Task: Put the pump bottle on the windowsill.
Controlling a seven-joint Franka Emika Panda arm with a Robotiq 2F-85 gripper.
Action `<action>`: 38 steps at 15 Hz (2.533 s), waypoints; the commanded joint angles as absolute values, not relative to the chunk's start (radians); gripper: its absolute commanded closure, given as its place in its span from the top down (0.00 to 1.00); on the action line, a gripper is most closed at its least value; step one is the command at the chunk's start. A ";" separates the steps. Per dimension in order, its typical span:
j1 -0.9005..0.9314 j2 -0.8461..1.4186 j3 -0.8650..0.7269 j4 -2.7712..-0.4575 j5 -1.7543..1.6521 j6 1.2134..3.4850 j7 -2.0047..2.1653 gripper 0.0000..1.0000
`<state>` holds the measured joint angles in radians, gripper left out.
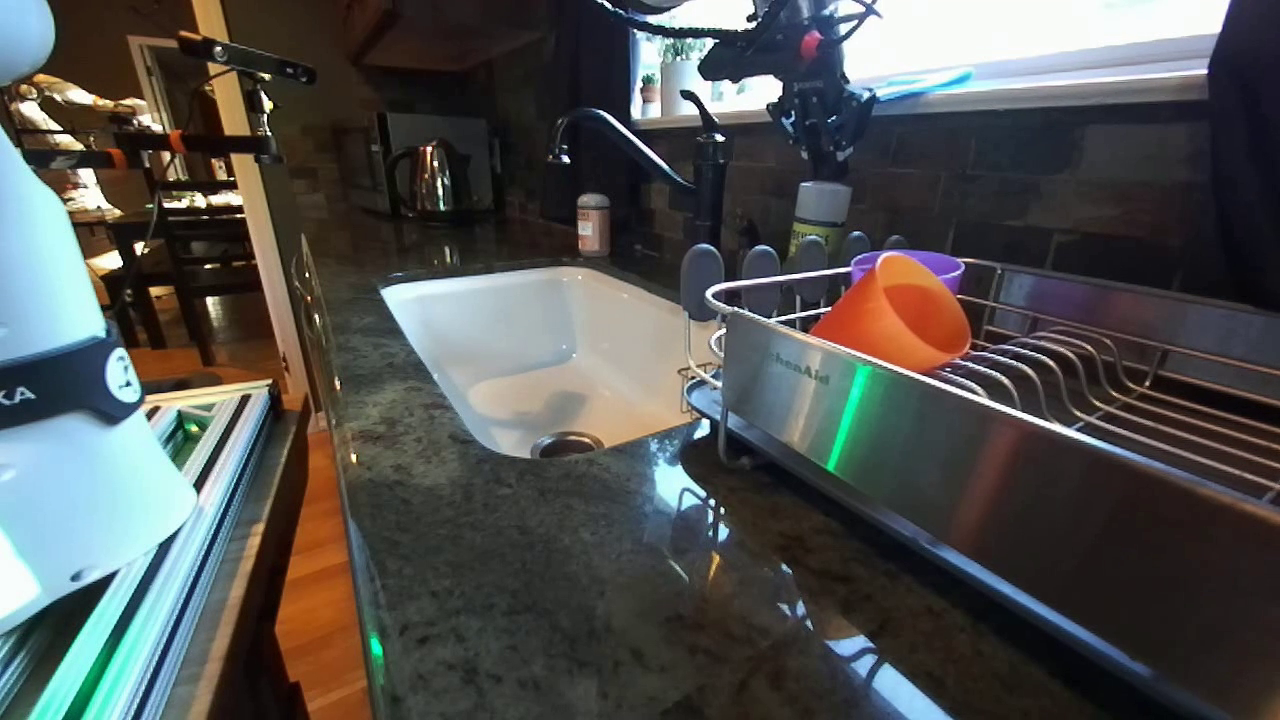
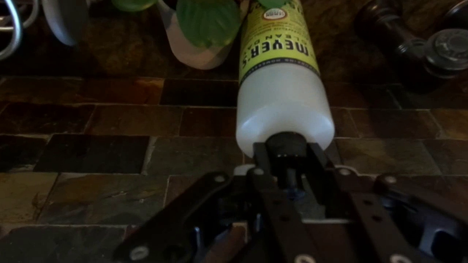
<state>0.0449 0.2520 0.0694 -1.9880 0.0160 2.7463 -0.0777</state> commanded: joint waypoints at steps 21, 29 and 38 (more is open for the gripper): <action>0.111 0.014 0.106 -1.688 0.115 2.219 -0.141 0.08; 0.102 0.110 0.106 -1.492 0.101 2.203 -0.107 0.30; 0.145 0.201 0.124 -1.341 -0.040 2.227 -0.083 0.08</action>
<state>0.1241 0.1451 0.1152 -1.4405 0.0065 2.2713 -0.0948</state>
